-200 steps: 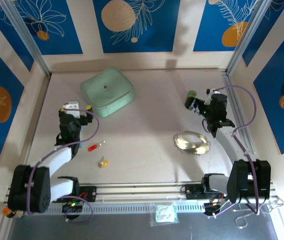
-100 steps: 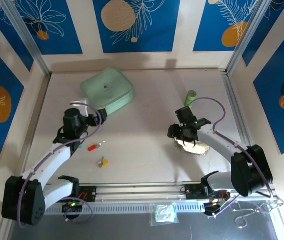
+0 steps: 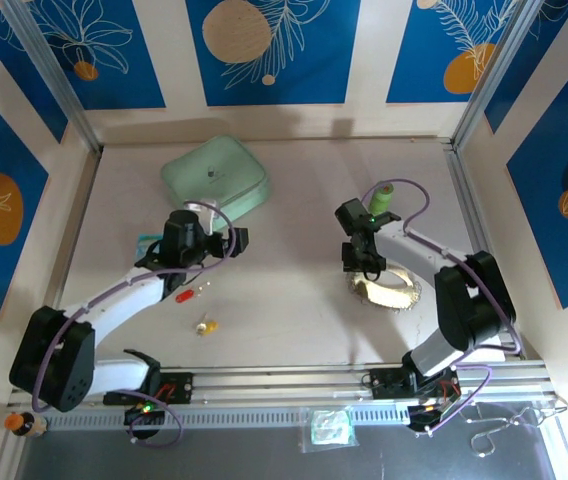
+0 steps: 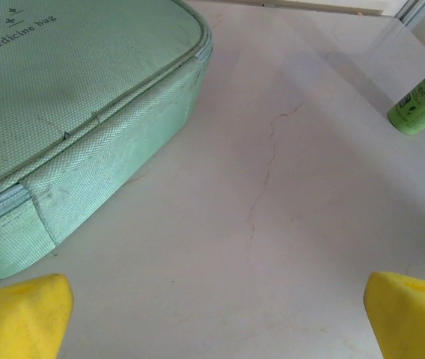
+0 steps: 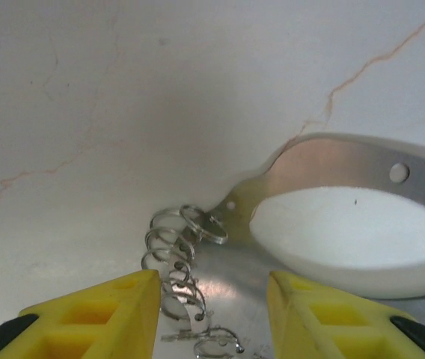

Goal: Put the keys on the keyring

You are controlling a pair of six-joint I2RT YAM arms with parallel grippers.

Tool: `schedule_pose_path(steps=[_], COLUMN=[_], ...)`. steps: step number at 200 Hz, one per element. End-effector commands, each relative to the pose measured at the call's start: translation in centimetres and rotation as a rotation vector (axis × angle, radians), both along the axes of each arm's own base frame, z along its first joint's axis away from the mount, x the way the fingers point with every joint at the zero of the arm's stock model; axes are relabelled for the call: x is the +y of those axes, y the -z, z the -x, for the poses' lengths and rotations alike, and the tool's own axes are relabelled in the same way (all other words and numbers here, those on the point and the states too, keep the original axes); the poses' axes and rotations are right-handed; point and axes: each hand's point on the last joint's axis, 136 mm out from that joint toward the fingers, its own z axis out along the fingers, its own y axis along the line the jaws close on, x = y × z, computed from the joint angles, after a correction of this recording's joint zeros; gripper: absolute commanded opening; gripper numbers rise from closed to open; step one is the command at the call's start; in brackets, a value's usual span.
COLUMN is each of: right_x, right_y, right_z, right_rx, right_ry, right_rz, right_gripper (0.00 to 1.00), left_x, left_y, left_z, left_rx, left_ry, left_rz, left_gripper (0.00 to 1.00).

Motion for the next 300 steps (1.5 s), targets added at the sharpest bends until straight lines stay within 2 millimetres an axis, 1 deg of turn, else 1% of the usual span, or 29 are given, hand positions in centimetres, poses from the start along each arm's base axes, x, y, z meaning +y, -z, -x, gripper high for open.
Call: schedule_pose_path(steps=[1,17,27,51,80,101,138,146,166,172,213,219,225,261,280,300], right_x=[-0.5,-0.4,-0.4,-0.4,0.2,-0.2,-0.7,-0.6,-0.4,-0.4,-0.3,-0.2,-0.2,-0.1,0.3,0.4], right_y=[0.0,0.1,0.3,1.1,1.6,1.9,2.1,2.2,2.2,2.2,2.2,2.2,2.2,2.2,2.2,2.1], right_z=[-0.3,-0.7,-0.8,-0.7,-0.6,-0.5,-0.2,-0.2,-0.3,-0.3,-0.5,-0.5,-0.5,-0.6,-0.6,-0.8], right_rx=[0.055,0.071,0.085,0.133,0.158,0.172,0.191,0.192,0.191,0.191,0.187,0.185,0.187,0.185,0.182,0.172], right_ry=[-0.039,-0.055,-0.062,-0.078,-0.089,-0.081,-0.078,-0.079,-0.081,-0.082,-0.084,-0.084,-0.084,-0.081,-0.087,-0.094], right_rz=[0.041,0.056,0.066,0.081,0.06,0.081,0.108,0.108,0.097,0.096,0.091,0.088,0.086,0.08,0.062,0.059], right_gripper=[0.42,0.42,0.4,0.4,0.39,0.29,0.26,0.22,0.2,0.16,0.14,0.11,0.09,0.09,0.09,0.04], left_x=[-1.2,-1.2,-1.2,-1.1,-1.0,-1.1,-1.3,-1.3,-1.3,-1.3,-1.2,-1.2,-1.2,-1.2,-1.3,-1.3], left_y=[-1.6,-1.4,-1.5,-1.5,-1.6,-1.8,-2.0,-1.9,-1.9,-1.9,-2.0,-2.0,-1.9,-1.6,-1.8,-1.9], left_z=[-0.7,-0.8,-0.8,-0.9,-1.1,-1.2,-1.2,-1.2,-1.2,-1.2,-1.1,-1.1,-1.1,-0.9,-0.9,-0.9], left_rx=[-0.045,-0.045,-0.047,-0.049,-0.057,-0.061,-0.066,-0.065,-0.064,-0.063,-0.068,-0.067,-0.067,-0.058,-0.06,-0.063], left_ry=[0.034,0.029,0.029,0.021,0.007,0.013,0.021,0.023,0.022,0.022,0.023,0.022,0.023,0.029,0.034,0.037], left_rz=[0.028,0.025,0.025,0.025,0.034,0.037,0.038,0.038,0.038,0.037,0.031,0.03,0.029,0.025,0.028,0.029], left_gripper=[0.99,0.98,0.98,0.98,0.98,0.98,0.98,0.98,0.98,0.98,0.98,0.98,0.98,0.98,0.98,0.98])
